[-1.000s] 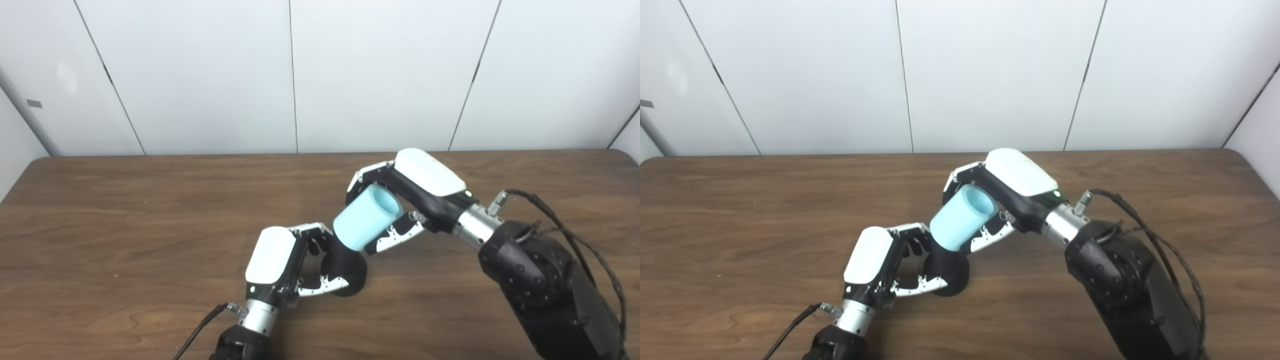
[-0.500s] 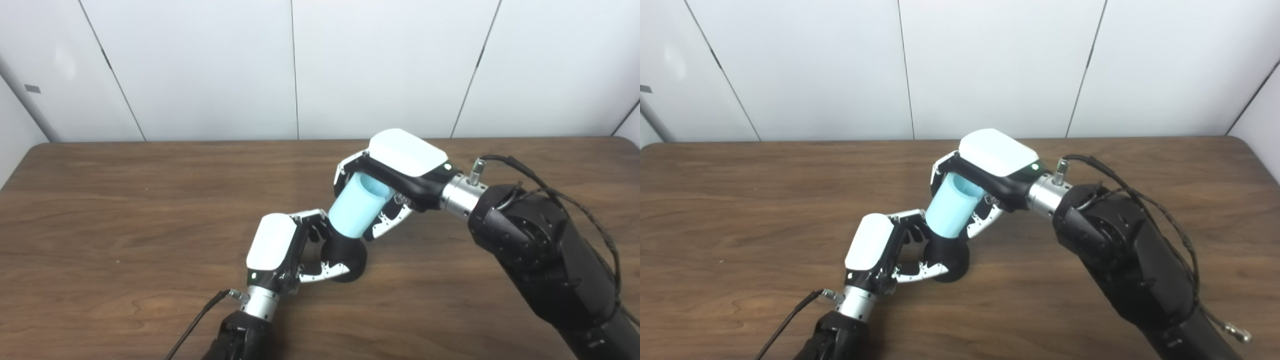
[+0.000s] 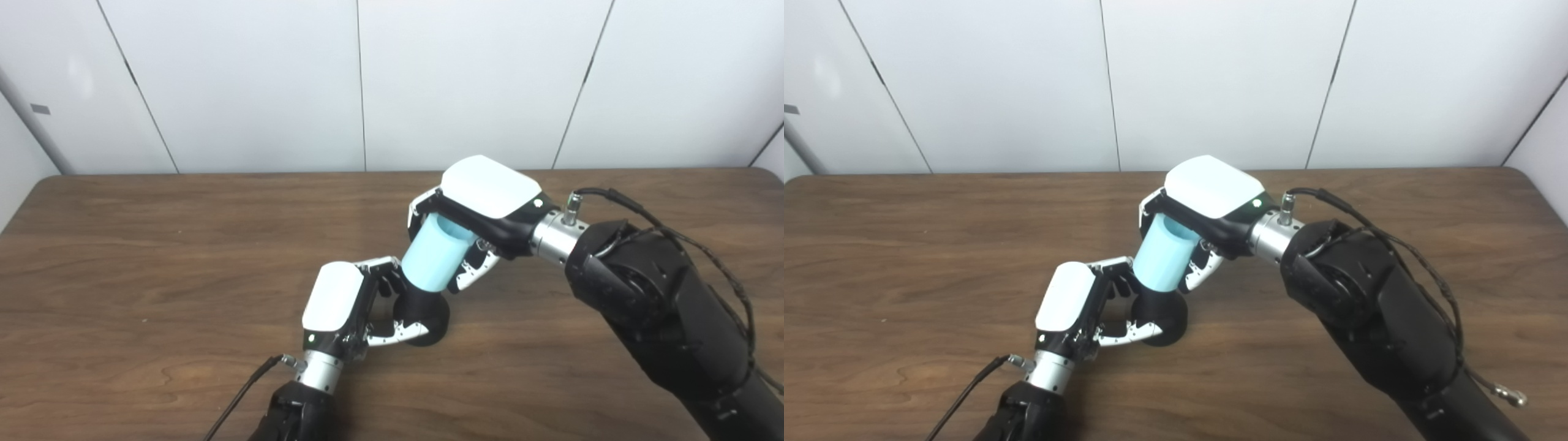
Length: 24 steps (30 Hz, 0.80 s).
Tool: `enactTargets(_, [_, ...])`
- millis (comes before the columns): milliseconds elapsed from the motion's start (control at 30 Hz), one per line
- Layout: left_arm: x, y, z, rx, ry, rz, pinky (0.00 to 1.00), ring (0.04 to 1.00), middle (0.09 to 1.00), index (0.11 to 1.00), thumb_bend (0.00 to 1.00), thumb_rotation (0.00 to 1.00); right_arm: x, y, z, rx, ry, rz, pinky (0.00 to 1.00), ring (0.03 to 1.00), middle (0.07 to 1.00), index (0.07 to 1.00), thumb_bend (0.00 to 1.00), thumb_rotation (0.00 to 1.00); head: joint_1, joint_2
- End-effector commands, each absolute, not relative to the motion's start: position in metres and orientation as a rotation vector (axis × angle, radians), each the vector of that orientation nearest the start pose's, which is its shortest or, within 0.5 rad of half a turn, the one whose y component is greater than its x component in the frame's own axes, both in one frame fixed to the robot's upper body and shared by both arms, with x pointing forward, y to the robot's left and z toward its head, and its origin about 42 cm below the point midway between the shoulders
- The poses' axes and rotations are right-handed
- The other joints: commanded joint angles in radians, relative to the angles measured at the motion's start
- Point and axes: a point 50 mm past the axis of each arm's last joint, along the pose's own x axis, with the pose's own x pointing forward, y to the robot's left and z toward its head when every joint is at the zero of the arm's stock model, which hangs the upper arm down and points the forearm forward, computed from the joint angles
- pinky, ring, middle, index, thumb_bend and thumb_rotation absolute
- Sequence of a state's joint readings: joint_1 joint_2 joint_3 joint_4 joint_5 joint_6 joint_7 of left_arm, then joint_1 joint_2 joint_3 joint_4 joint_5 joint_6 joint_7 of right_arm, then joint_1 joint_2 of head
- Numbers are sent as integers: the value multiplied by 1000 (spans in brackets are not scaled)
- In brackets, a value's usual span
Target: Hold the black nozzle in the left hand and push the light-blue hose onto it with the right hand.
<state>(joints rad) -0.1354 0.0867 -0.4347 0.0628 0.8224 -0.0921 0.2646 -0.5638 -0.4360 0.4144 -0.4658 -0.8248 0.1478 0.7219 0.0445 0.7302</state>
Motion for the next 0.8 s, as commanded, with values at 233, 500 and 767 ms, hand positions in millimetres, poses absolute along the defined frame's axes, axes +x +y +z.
enactTargets(233, [252, 100, 64, 838, -240, -330, 342, 428, 468, 502, 476, 0, 335, -149, 323, -1603, -499, 750, 256, 390, 523, 542, 486, 0, -4, 4])
enactTargets(500, [252, 98, 64, 836, -242, -331, 339, 427, 470, 504, 476, 0, 335, -140, 327, -1683, -484, 769, 256, 393, 533, 526, 487, 0, -1, 11])
enactTargets(767, [252, 98, 63, 839, -245, -335, 337, 418, 459, 508, 474, 0, 335, -133, 333, -1740, -429, 788, 260, 399, 536, 522, 487, 0, -1, 11])
